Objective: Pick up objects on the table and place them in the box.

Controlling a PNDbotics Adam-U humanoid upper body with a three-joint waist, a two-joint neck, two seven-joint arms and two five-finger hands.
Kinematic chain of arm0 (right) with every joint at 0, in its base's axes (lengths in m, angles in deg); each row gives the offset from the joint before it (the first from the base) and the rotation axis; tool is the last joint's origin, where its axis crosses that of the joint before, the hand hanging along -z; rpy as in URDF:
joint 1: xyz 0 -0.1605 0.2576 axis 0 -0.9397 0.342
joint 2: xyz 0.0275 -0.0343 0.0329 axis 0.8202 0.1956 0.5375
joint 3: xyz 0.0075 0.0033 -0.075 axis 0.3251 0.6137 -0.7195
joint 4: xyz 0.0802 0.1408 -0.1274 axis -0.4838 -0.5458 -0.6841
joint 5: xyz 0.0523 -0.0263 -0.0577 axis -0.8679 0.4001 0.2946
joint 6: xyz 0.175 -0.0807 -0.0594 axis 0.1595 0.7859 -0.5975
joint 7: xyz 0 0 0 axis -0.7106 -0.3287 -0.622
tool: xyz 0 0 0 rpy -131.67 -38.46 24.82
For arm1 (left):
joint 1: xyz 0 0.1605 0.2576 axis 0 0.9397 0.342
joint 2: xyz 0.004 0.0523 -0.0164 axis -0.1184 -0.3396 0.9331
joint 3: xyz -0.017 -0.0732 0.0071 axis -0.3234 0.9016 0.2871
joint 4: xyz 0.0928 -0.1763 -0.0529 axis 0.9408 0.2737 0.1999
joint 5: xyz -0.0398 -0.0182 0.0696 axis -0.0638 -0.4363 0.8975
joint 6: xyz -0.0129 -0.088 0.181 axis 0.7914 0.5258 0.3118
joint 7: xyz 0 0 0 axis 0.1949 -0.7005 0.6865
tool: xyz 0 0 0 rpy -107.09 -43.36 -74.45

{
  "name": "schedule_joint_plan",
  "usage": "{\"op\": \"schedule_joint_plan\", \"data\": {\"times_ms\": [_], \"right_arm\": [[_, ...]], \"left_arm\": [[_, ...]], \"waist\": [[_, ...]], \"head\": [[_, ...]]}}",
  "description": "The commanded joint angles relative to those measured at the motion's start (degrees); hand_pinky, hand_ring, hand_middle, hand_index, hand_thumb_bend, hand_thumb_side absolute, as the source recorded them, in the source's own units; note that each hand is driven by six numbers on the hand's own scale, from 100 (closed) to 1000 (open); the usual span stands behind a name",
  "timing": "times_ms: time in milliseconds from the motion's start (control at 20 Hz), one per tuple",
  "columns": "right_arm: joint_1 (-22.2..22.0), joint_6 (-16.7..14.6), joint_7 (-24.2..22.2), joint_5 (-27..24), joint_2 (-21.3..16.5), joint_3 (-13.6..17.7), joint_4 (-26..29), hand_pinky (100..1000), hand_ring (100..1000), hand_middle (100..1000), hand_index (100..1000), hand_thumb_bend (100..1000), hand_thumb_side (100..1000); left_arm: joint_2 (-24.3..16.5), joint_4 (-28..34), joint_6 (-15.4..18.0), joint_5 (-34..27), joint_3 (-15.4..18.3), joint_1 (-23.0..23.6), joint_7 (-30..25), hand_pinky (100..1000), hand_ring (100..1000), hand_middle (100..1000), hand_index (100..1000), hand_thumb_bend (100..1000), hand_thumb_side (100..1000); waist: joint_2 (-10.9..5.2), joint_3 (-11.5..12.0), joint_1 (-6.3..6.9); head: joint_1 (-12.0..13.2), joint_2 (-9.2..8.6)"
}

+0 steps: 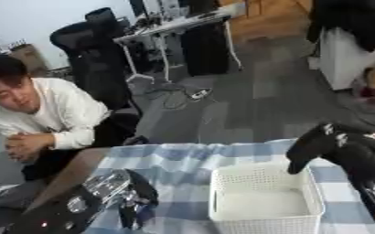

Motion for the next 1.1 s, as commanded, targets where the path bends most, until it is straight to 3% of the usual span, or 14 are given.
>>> {"op": "schedule_joint_plan", "data": {"times_ms": [50, 300, 650, 800, 1100], "right_arm": [[0.36, 0.00, 0.34, 0.33, -0.53, 0.36, 0.96, 584, 529, 578, 630, 180, 979], [0.13, 0.16, 0.11, 0.56, -0.77, 0.42, 0.96, 588, 533, 580, 632, 182, 979], [-0.23, 0.34, -0.03, 0.97, -1.35, 0.51, 0.96, 592, 536, 583, 635, 185, 980], [-0.33, 0.43, -0.13, 1.11, -1.52, 0.49, 0.96, 594, 538, 584, 637, 187, 980], [-0.26, 0.46, 0.02, 1.10, -1.41, 0.61, 0.96, 595, 539, 585, 638, 188, 979]], "left_arm": [[-3.15, 1.23, 9.06, -1.57, 0.71, 0.55, -9.24, 1000, 1000, 1000, 1000, 1000, 545], [-6.51, 7.29, 10.18, -4.71, 0.34, 1.73, -8.32, 1000, 1000, 1000, 1000, 1000, 553], [-14.91, 17.42, 12.08, -15.75, 0.87, 3.88, -5.66, 1000, 1000, 1000, 1000, 1000, 576], [-17.13, 20.43, 14.48, -17.39, 0.03, 3.80, -4.94, 1000, 1000, 1000, 1000, 1000, 589], [-18.42, 22.08, 21.83, -15.99, 1.84, 4.76, 8.02, 1000, 1000, 1000, 1000, 1000, 607]], "waist": [[-0.89, 0.34, -0.67], [-0.94, 0.65, -0.76], [-0.91, 1.21, -0.65], [-0.93, 1.34, -0.53], [-0.90, 1.32, -0.65]], "head": [[0.79, -0.35], [1.07, -0.20], [1.01, 0.23], [1.30, 0.40], [1.19, -0.05]]}}
